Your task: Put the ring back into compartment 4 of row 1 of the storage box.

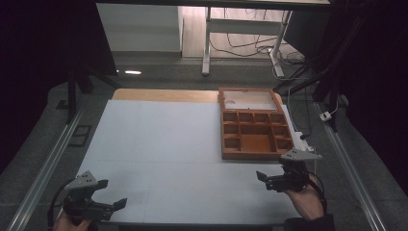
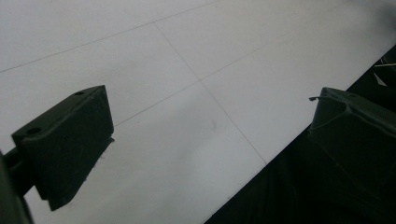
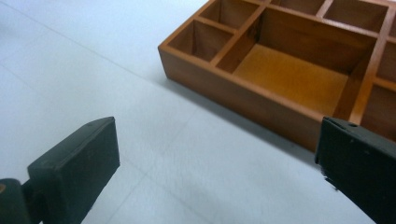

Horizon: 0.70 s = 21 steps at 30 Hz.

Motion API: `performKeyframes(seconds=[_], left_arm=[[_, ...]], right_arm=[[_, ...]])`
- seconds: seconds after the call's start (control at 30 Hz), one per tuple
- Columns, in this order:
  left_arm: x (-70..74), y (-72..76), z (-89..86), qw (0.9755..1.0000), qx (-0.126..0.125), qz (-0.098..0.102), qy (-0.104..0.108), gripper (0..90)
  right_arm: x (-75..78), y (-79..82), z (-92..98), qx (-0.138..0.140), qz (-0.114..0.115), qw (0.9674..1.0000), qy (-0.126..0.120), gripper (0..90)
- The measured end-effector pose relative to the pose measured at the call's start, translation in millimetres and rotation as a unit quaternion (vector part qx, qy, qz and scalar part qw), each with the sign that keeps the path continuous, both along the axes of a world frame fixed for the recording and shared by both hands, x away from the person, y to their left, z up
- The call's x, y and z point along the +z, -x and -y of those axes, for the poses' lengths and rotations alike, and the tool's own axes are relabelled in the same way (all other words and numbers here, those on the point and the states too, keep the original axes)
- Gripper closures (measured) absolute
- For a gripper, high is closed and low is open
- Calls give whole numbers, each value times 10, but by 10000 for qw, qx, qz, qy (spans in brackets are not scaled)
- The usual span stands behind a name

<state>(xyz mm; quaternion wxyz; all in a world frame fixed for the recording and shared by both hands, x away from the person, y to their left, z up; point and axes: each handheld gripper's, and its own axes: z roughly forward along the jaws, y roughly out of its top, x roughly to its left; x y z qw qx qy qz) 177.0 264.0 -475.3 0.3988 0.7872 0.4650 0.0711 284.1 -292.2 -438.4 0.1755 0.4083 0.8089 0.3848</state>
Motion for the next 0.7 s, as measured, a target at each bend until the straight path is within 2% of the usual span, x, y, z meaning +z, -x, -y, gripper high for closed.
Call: performKeyframes(seconds=[0.4, 0.7], left_arm=[[0, 1, -1, 10000, 3, 6, 2, 0], [0, 5, -5, 10000, 26, 17, 11, 0]], right_arm=[[-74, 330, 190, -253, -38, 9997, -17, 0], [-155, 477, 288, -373, -184, 9990, 146, 0]])
